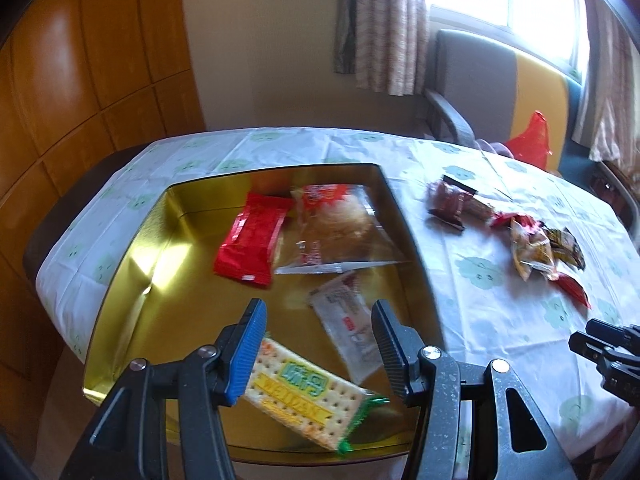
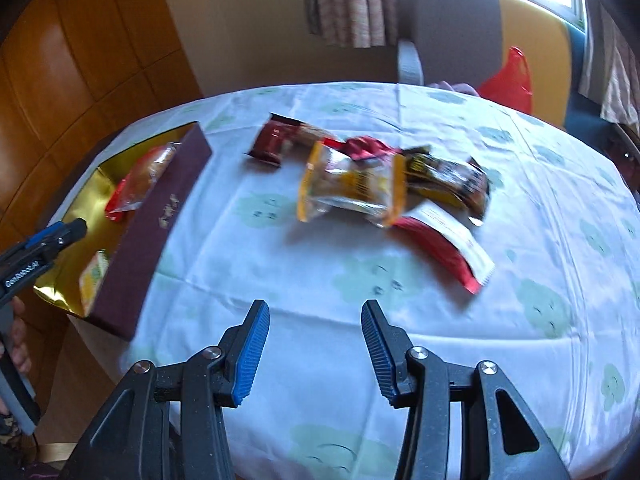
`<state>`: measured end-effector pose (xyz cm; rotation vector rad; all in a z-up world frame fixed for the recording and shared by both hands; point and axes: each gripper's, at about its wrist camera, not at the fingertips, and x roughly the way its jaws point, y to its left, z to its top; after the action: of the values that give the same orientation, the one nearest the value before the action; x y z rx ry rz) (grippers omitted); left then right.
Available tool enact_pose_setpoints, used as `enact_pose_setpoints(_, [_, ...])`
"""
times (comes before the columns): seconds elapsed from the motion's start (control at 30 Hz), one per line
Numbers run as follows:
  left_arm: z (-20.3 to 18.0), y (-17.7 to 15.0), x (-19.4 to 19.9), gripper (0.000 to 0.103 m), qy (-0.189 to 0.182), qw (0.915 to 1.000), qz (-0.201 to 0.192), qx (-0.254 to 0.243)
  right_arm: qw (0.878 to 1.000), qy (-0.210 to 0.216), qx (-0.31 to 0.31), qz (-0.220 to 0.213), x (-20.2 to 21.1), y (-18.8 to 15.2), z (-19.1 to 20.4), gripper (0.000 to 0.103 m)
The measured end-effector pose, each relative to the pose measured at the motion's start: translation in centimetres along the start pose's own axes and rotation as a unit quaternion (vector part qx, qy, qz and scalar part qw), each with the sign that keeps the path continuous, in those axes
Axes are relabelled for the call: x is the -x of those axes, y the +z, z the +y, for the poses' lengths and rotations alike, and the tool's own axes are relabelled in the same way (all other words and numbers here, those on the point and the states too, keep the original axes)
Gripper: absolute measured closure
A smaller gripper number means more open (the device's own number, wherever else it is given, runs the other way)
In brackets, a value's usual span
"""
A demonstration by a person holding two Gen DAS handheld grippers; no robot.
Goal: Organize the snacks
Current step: 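Reach the left tool to the yellow bun bag and grasp it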
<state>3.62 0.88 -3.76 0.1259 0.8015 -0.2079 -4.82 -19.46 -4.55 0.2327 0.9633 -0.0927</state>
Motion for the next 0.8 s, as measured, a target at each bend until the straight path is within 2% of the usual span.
enact_pose_setpoints(0.23, [-4.1,1.3,0.4,0.047,-0.053,0.9968,-0.002,-0.061,0.999,-0.034,-0.035,0.006,0.6,-1.5,-3.6,0.054])
enact_pose_setpoints(0.43, [-9.6,2.7,-0.3,0.047,-0.103,0.9853,0.009,-0.136,0.998,-0.045,-0.052,0.012,0.6,-2.5,-5.4,0.054])
enact_pose_setpoints(0.53, [-12.9,3.0,-0.7,0.036,-0.125,0.9717,0.009,-0.201,0.997,-0.042,-0.056,0.016,0.4,-2.9,-5.9,0.054])
enact_pose_setpoints(0.6, [-15.4,3.1,-1.2,0.033,-0.138,0.9567,0.008,-0.256,0.997,-0.040,-0.059,0.016,0.3,-3.0,-6.1,0.054])
enact_pose_setpoints(0.67, [-17.7,3.1,-1.8,0.032,-0.162,0.9376,0.006,-0.308,0.997,-0.037,-0.061,0.017,0.2,-3.1,-6.3,0.054])
enact_pose_setpoints(0.73, [-19.4,2.9,-2.5,0.031,-0.168,0.9214,0.006,-0.350,0.997,-0.037,-0.064,0.017,0.0,-3.1,-6.5,0.054])
enact_pose_setpoints(0.8, [-21.4,2.6,-3.3,0.031,-0.175,0.9008,0.002,-0.397,0.997,-0.036,-0.069,0.018,-0.1,-3.2,-6.8,0.054])
